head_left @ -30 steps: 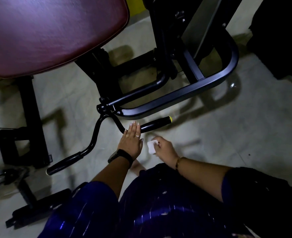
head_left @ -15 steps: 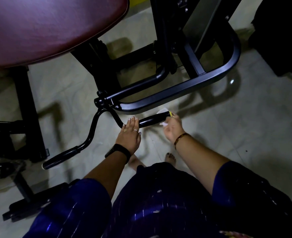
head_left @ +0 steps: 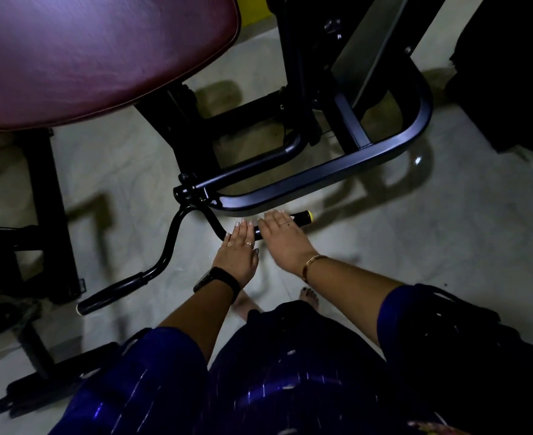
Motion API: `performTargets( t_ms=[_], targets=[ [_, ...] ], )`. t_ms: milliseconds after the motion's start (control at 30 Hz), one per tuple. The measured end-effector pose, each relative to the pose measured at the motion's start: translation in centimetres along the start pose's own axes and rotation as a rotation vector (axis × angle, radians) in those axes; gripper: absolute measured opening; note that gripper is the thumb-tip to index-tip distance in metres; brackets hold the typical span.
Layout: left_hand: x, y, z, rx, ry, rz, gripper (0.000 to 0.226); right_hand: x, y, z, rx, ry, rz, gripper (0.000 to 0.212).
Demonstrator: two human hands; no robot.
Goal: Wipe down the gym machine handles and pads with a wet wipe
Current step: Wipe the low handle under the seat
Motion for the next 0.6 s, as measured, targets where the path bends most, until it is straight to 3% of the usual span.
performTargets(
  t_ms=[133, 300, 600],
  targets=[
    [-0.1, 0.2, -0.1, 0.022, -0.012, -0.014, 0.062, 0.8, 0.9, -1.8, 0.114, -0.015, 0.035, 0.061],
    [-0.2, 0.2, -0.1, 0.024, -0.011, 0.006, 0.063, 3.6, 2.1, 1.3, 0.203, -0.125, 0.073, 0.067],
    [-0.8, 0.4, -0.7, 0.127, -0.034, 0.043, 0.056, 0.3, -1.0, 4.7, -0.28, 0.122, -0.072, 0.052]
  ],
)
Point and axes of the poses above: each hand's wrist, its own x-axis away from the middle knuckle, its own y-axis out of the palm, z = x × y, the point moved 9 cm from there along -x, towards the middle knuckle, and after that the axes turned 9 degrees about -y, right-handed, at the moved point
